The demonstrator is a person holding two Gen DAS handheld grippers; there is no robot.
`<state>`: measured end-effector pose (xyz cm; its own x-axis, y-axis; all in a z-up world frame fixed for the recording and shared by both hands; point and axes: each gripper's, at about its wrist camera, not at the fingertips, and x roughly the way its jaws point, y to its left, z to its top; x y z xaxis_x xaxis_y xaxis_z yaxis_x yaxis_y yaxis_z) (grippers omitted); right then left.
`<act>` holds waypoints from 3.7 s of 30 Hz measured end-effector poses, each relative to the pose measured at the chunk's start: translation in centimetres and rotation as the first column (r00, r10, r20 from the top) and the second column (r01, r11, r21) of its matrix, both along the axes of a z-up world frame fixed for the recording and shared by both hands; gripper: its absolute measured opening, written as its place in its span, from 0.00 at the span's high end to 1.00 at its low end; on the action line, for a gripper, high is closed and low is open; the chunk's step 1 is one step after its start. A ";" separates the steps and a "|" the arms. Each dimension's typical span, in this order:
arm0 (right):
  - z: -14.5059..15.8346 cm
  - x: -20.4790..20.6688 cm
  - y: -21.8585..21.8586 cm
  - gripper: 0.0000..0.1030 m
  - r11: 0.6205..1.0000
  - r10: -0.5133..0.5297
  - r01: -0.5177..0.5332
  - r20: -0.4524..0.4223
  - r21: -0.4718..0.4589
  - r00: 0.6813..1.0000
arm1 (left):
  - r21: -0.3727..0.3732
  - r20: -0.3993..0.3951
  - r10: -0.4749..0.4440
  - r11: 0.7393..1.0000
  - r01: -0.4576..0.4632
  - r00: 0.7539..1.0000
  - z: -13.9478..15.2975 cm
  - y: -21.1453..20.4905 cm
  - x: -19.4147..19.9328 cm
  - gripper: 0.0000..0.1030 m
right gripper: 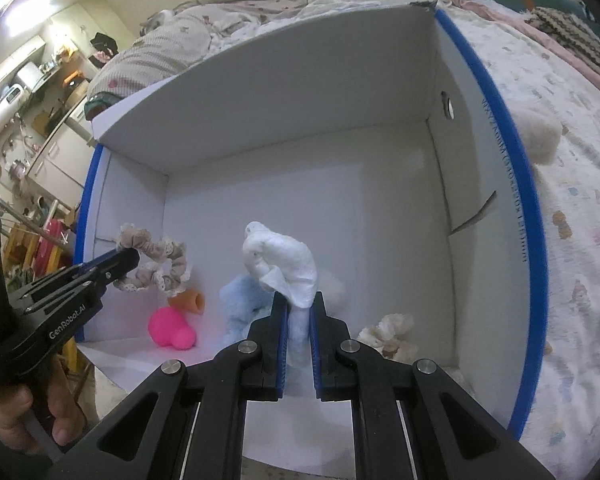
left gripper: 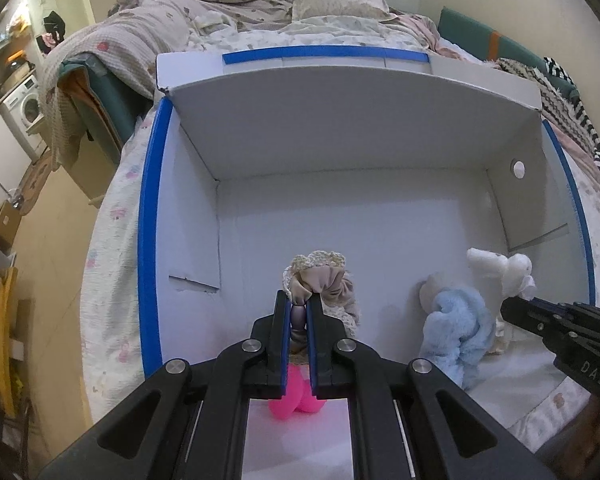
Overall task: Organize soft objects
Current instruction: 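Carry the sock and scrunchie up over the box with both tools, then open both tools to drop the sock and scrunchie into the box, then withdraw both tools from the box toward the bed in front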
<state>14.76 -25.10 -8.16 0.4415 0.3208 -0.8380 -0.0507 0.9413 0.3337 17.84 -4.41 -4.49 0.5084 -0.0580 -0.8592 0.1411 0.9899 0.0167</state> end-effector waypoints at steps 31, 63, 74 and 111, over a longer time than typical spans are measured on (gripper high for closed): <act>1.0 -0.1 -1.2 0.24 0.998 -0.036 0.033 0.047 0.051 0.998 | 0.043 0.022 0.012 0.999 -0.012 1.000 0.1 -0.1 -0.5 0.39; 2.0 -2.1 0.4 0.23 0.999 -0.023 0.021 0.074 0.028 0.997 | 0.085 0.069 0.051 0.995 -0.057 0.996 2.1 1.8 -3.1 0.39; 3.2 -4.7 0.4 0.23 1.000 -0.031 0.030 0.111 0.009 0.993 | 0.075 0.083 0.082 0.993 -0.088 0.993 3.0 3.8 -6.4 0.39; 0.7 -9.7 2.5 0.23 1.000 0.006 -0.005 0.034 -0.016 0.999 | 0.028 -0.044 0.171 0.985 -0.170 0.984 0.3 8.4 -12.4 0.39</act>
